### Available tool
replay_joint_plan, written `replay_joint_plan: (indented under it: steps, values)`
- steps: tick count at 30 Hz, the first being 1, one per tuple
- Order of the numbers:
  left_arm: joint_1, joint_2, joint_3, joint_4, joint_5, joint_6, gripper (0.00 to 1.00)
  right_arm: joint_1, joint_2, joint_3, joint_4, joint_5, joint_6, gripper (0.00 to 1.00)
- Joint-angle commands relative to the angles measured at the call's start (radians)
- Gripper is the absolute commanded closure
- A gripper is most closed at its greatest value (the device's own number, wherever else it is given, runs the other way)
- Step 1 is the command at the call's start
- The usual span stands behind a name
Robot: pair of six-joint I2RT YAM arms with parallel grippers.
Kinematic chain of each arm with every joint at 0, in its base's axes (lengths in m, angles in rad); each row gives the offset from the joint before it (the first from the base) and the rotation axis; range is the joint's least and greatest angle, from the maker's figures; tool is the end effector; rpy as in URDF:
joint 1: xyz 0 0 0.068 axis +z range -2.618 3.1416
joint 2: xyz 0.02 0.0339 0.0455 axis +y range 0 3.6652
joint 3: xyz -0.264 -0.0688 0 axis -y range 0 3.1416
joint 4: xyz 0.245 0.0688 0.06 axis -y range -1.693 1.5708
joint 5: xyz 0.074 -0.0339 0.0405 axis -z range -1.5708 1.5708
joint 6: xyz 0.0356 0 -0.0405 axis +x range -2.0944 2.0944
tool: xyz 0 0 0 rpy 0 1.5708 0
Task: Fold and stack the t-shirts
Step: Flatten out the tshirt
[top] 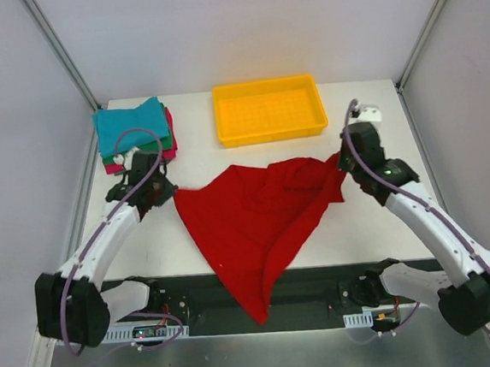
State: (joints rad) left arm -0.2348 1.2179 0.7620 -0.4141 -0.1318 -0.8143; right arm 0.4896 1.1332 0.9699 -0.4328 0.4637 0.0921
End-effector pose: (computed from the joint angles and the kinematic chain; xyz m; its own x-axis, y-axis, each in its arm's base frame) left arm 0.2400 -0.0526 0.2237 -0.6180 -0.5934 -0.5156 -0.4389 0.8046 -0.4000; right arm 0.2257 0.1022 0.3126 -0.5020 -0.1743 -0.8471 -0.0480 0.9836 -0.1739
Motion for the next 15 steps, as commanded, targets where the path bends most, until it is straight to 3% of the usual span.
replay_joint_plan:
  steps: [1,8,15]
  values:
    - [0.000,-0.205,0.199,-0.034,-0.224,0.069,1.00,-0.118,-0.174,0.173,-0.053,0.052,-0.084,1.00]
    - [0.000,-0.437,0.398,-0.071,-0.402,0.144,1.00,-0.184,-0.364,0.303,-0.090,0.168,-0.169,0.99]
    - [-0.001,-0.486,0.528,-0.086,-0.304,0.202,1.00,-0.186,-0.466,0.398,-0.136,0.089,-0.169,0.99]
